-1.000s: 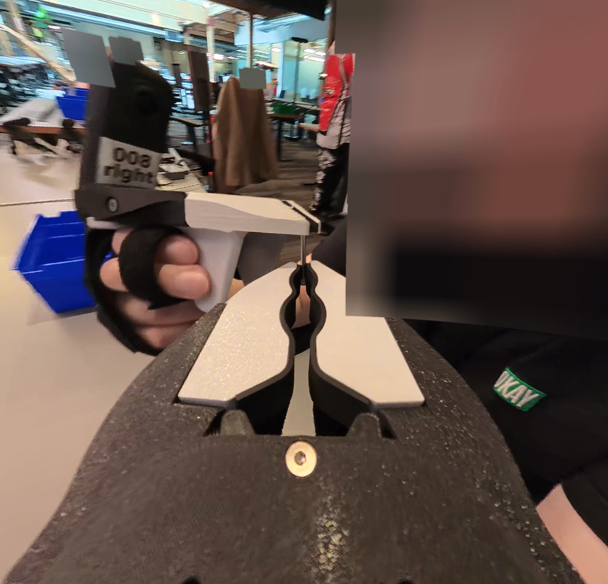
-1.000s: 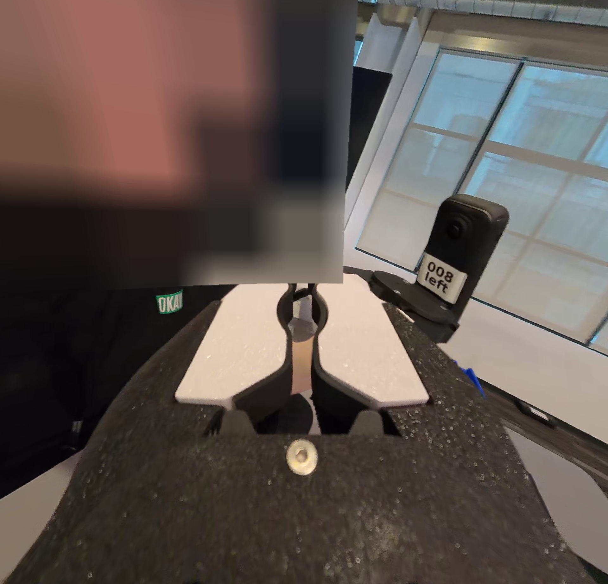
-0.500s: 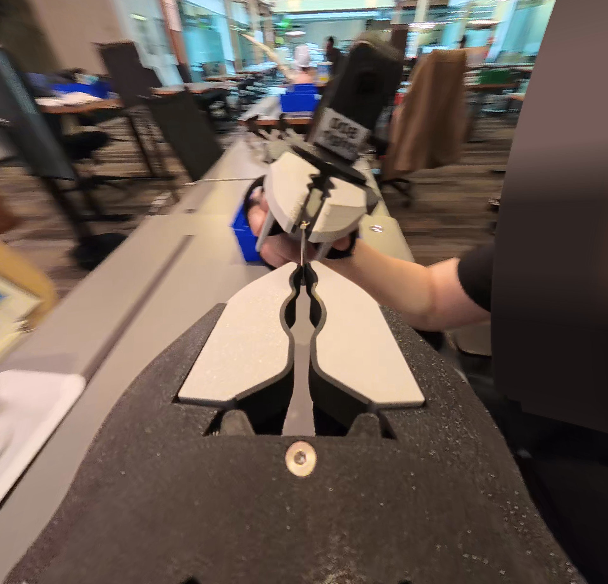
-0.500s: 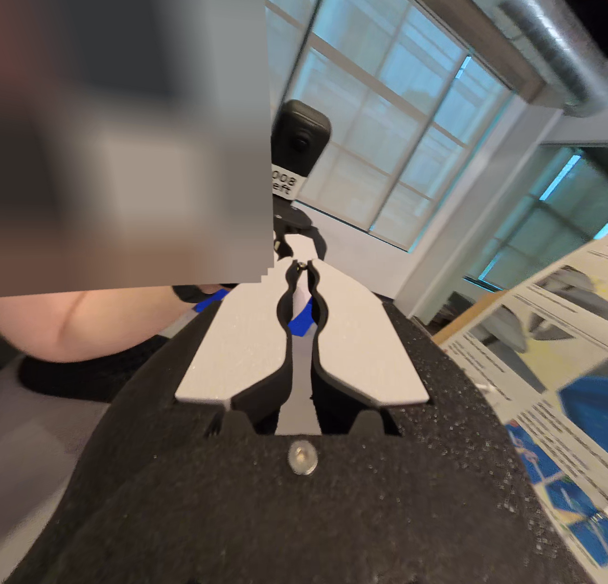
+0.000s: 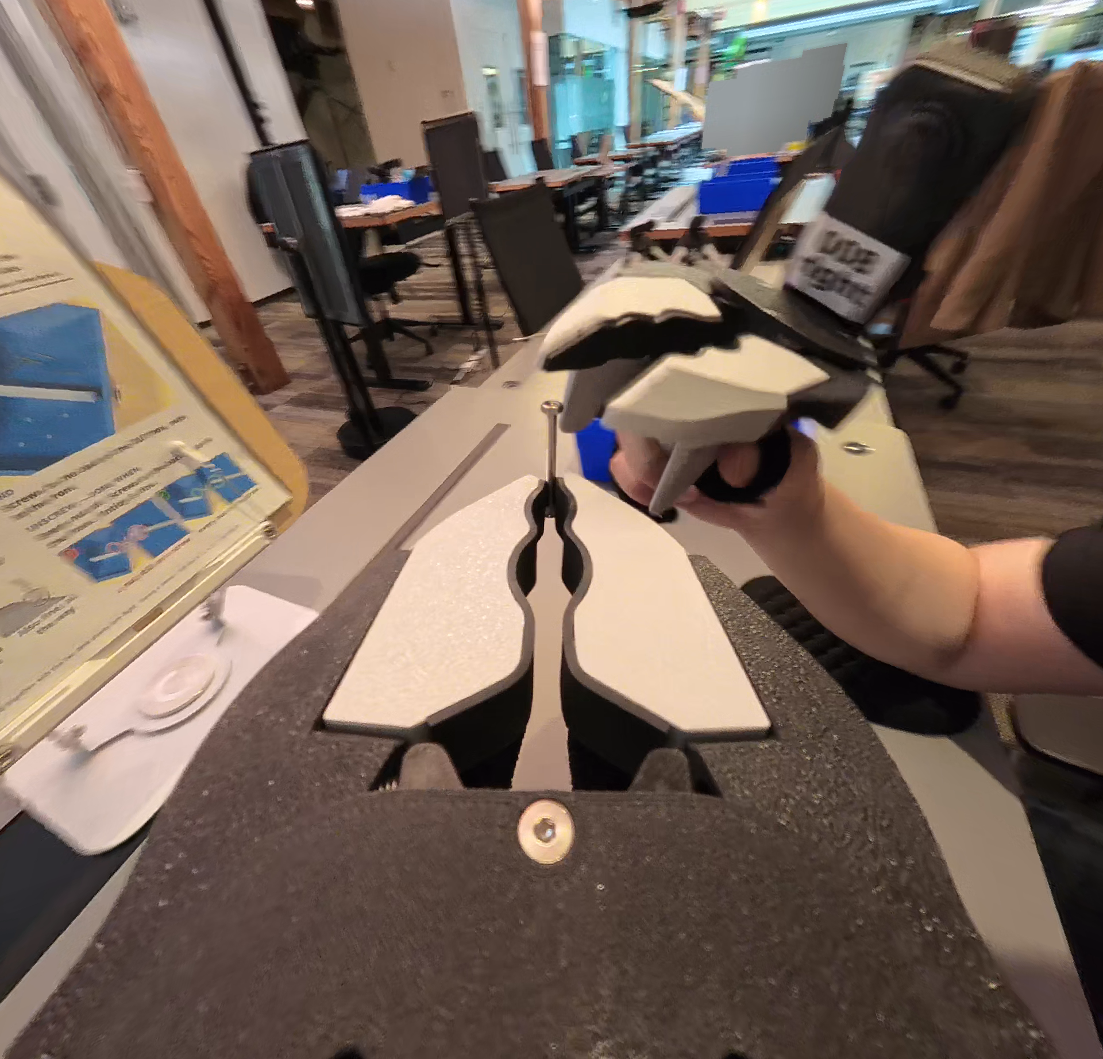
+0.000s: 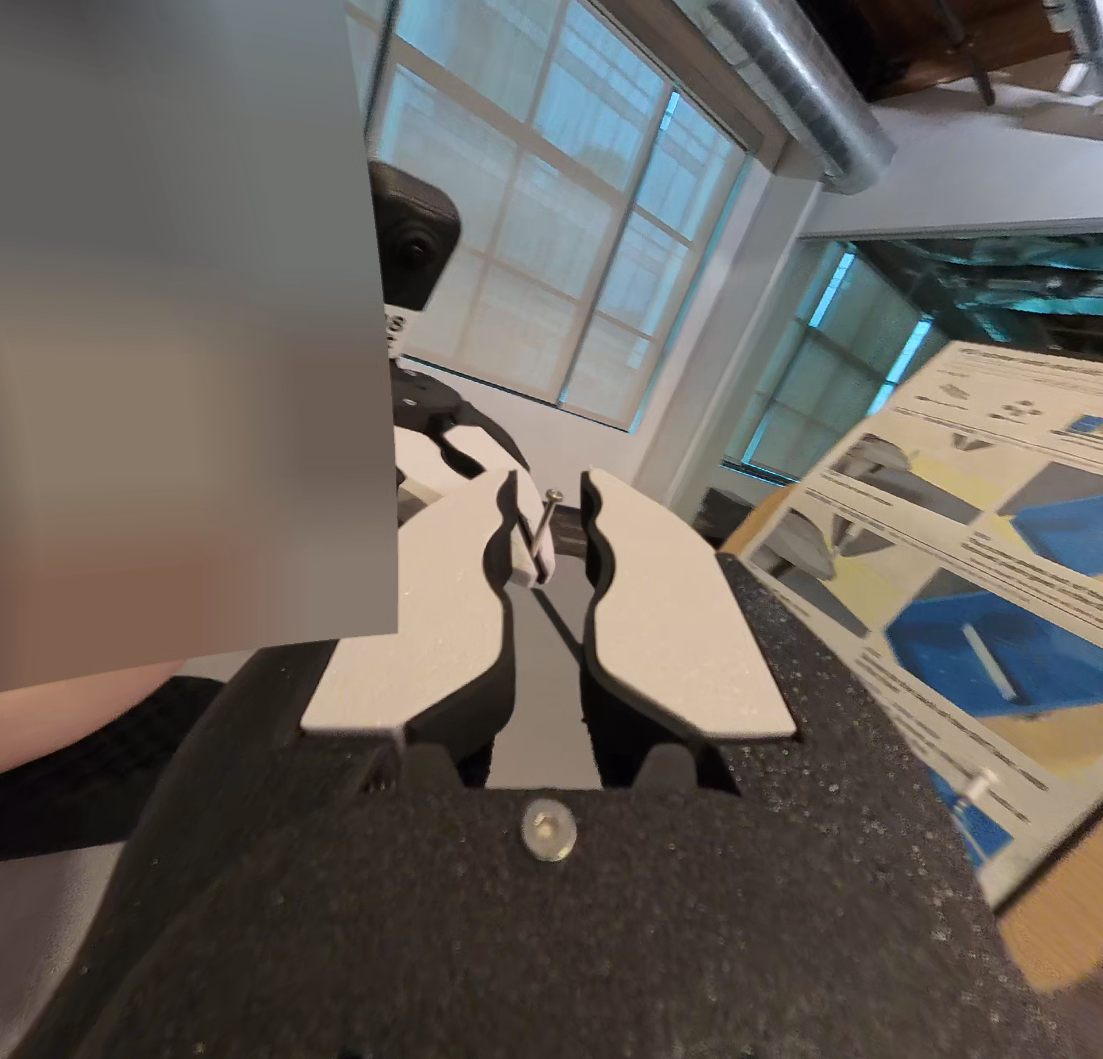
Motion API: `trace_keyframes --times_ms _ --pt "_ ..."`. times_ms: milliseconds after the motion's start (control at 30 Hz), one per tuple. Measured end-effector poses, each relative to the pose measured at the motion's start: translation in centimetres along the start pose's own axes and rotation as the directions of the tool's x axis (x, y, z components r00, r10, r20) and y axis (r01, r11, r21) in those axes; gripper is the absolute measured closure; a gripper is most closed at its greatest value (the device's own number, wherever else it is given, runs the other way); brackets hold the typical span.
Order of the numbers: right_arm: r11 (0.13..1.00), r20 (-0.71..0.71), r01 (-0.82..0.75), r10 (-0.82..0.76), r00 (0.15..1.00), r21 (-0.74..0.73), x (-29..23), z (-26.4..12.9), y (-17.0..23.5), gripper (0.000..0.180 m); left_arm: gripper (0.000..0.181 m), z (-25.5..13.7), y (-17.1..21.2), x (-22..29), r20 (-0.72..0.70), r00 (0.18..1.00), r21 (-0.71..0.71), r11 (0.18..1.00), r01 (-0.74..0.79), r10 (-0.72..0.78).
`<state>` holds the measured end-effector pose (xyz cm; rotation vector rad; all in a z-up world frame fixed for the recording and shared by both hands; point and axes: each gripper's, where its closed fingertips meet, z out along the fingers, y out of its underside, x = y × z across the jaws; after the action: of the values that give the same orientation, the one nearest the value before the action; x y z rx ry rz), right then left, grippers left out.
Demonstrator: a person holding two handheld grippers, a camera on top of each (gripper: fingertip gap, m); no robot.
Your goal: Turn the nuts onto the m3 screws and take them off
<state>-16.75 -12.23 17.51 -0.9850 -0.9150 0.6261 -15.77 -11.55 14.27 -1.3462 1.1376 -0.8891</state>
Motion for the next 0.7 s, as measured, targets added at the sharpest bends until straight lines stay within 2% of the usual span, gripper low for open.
trace_keyframes --times_ms 33,133,233,500,700 --pt "1.000 0.037 -0.019 0.019 0.999 0.013 -0.1 -0.3 -0.2 0.160 0.179 -0.1 -0.1 0.4 -0.032 0.999 0.008 1.000 0.002 -0.002" --pt "0.994 0.174 -0.089 0.077 0.982 0.061 -1.0 -1.2 -1.0 0.155 0.179 -0.4 -0.5 2.0 -0.148 0.989 0.028 1.000 0.005 -0.001" --pt "0.984 0.253 -0.134 0.101 0.962 0.114 -1.4 -2.0 -1.8 0.157 0.179 -0.4 -0.8 3.0 -0.198 0.980 0.041 0.999 0.005 0.003" --pt "0.997 0.272 -0.053 0.037 0.962 0.050 -2.7 -1.4 -0.9 0.159 0.179 -0.3 -0.8 4.0 -0.231 0.972 0.048 0.999 -0.018 0.029" --pt "0.998 0.284 -0.036 0.020 0.959 0.053 -2.8 -1.9 -1.2 0.168 0.179 -0.4 -0.9 3.3 -0.206 0.978 0.057 0.998 -0.007 0.018"
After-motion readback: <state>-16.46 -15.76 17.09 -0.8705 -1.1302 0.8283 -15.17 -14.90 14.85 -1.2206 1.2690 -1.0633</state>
